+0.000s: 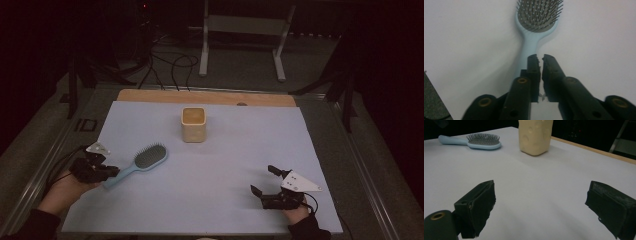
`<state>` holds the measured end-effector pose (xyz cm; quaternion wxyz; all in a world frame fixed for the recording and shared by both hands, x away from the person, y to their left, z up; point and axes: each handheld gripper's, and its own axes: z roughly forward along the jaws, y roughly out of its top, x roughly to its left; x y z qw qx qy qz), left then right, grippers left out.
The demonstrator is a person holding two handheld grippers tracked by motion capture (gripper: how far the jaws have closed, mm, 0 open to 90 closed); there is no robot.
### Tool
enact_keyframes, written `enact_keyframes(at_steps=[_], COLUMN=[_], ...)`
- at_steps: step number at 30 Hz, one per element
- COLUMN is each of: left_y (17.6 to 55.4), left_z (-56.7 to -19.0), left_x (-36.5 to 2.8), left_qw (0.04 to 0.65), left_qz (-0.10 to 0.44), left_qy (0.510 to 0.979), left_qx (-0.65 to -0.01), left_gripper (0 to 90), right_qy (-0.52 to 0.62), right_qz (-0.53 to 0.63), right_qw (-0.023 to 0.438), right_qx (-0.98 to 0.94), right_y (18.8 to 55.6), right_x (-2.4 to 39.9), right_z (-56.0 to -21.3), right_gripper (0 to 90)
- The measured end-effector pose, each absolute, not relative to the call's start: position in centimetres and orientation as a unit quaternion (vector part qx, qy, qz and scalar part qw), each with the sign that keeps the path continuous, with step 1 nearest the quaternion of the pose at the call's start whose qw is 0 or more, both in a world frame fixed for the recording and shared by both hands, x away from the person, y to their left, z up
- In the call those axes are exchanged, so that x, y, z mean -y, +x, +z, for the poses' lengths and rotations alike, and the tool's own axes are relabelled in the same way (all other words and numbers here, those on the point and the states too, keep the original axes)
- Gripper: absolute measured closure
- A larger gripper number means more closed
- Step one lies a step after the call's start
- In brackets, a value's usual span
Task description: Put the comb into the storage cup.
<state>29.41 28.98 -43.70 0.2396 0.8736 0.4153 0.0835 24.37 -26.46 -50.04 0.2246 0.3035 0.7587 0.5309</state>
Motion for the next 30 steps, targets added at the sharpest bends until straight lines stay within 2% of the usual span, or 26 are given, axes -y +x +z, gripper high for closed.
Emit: enact_keyframes(at_steps=[2,5,8,12,13,15,21,30], left_y=[29.7,30.1,30.6,31.0,31.1,31.3,31.8,32.4], left_z=[-43.6,-43.6,-43.4,-43.4,-43.3,-43.4,-43.9,-44.5], left_x=[-28.8,-28.5,-28.1,-27.6,-27.3,-26.9,-25.9,-25.0], left_qw=[0.237,0.229,0.223,0.218,0.214,0.208,0.197,0.161], left_qz=[0.081,0.083,0.087,0.089,0.087,0.085,0.051,0.052], left_qy=[0.876,0.88,0.883,0.885,0.889,0.893,0.911,0.926], left_qx=[-0.411,-0.407,-0.403,-0.402,-0.396,-0.389,-0.359,-0.337], left_gripper=[81.1,74.8,60.9,46.8,46.8,32.2,1.9,0.0], right_qy=[0.303,0.303,0.303,0.303,0.303,0.302,0.302,0.302], right_qz=[0.531,0.531,0.53,0.53,0.53,0.53,0.53,0.531], right_qw=[0.225,0.225,0.225,0.225,0.225,0.225,0.225,0.224], right_qx=[-0.759,-0.759,-0.759,-0.759,-0.759,-0.76,-0.76,-0.76], right_y=[24.4,24.4,24.4,24.4,24.4,24.4,24.3,24.3], right_x=[26.5,26.5,26.5,26.5,26.5,26.4,26.4,26.4], right_z=[-50.0,-50.0,-50.1,-50.1,-50.1,-50.1,-50.0,-50.1], right_gripper=[8.3,8.3,8.3,8.3,8.3,8.3,8.3,8.3])
